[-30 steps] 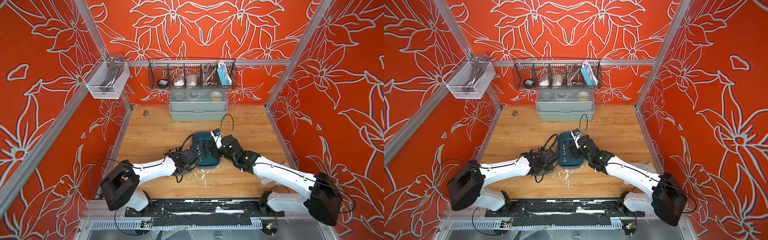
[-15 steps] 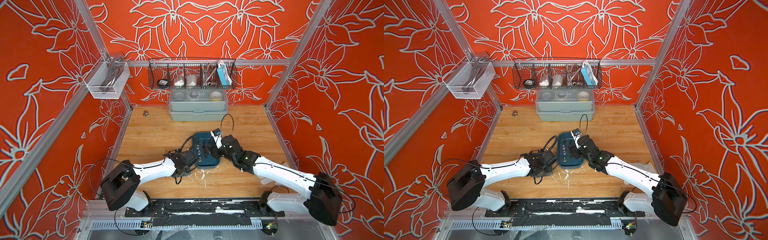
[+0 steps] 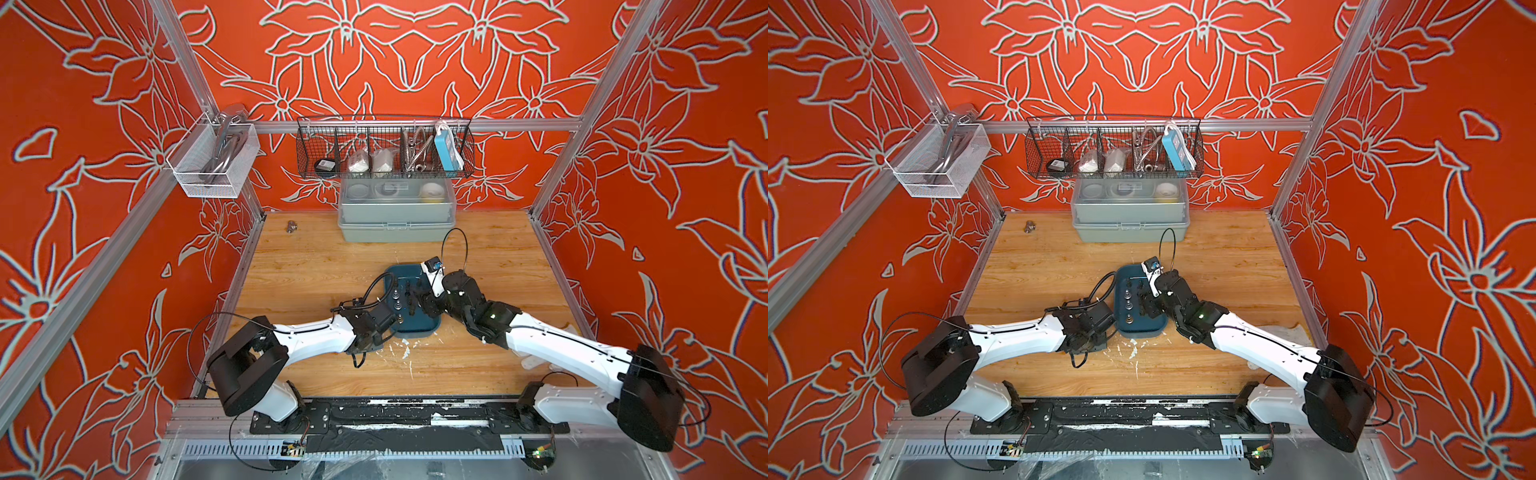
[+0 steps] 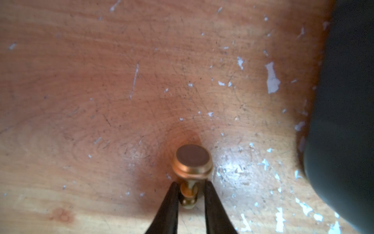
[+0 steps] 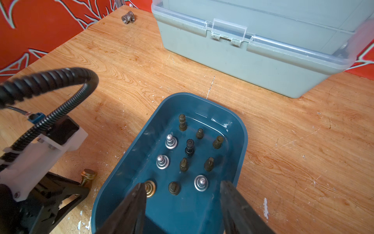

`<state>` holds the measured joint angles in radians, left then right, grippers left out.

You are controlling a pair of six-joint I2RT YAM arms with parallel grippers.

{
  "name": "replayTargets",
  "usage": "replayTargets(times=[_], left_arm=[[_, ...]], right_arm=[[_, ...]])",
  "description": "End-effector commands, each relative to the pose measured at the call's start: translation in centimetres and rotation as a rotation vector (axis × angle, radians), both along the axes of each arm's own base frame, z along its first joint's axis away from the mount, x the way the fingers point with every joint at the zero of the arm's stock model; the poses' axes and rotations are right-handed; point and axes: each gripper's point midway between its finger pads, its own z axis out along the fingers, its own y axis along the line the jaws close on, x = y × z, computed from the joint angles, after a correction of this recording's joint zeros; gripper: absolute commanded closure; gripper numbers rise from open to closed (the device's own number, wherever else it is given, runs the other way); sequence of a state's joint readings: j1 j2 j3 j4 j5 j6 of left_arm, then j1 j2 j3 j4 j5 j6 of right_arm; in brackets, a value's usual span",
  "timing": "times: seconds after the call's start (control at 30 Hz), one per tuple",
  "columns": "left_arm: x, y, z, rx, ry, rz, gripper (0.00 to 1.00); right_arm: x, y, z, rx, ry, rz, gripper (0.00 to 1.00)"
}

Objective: Put the chess pieces into the storage box
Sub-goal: Pick up the chess piece at the center of the board.

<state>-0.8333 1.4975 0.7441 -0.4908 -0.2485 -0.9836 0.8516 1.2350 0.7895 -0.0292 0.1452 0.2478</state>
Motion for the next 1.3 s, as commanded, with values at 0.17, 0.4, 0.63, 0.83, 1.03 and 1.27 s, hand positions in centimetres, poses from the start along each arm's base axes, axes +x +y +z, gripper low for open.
replayTargets(times=[0.17, 0.4, 0.63, 0.83, 1.03, 1.27], left_arm=[[-0.2, 0.7, -1.1, 0.068, 0.017, -0.02, 0.76], [-0.2, 1.0, -1.0, 0.082, 0.016, -0.022, 0.82], [-0.2, 1.4, 0.9, 0.071, -0.022, -0.025, 0.85], [-0.9, 1.5, 2.5, 0.035, 0.023, -0.048, 0.85], [-3.4, 2.5, 4.7, -0.058, 0.248, -0.078, 0.87], [-2.5, 4.9, 10.4, -0.199, 0.315, -0.086, 0.86]], right_arm=[[-0.5, 0.8, -0.2, 0.013, 0.005, 0.049, 0.38], [-0.6, 0.8, -0.1, 0.016, 0.006, 0.054, 0.38], [-0.6, 0.8, 0.0, 0.016, 0.003, 0.056, 0.38], [-0.6, 0.7, 0.0, 0.014, 0.0, 0.051, 0.38], [-0.6, 0.5, 0.2, 0.015, -0.007, 0.049, 0.38], [-0.6, 0.2, 0.2, 0.014, -0.021, 0.04, 0.38]])
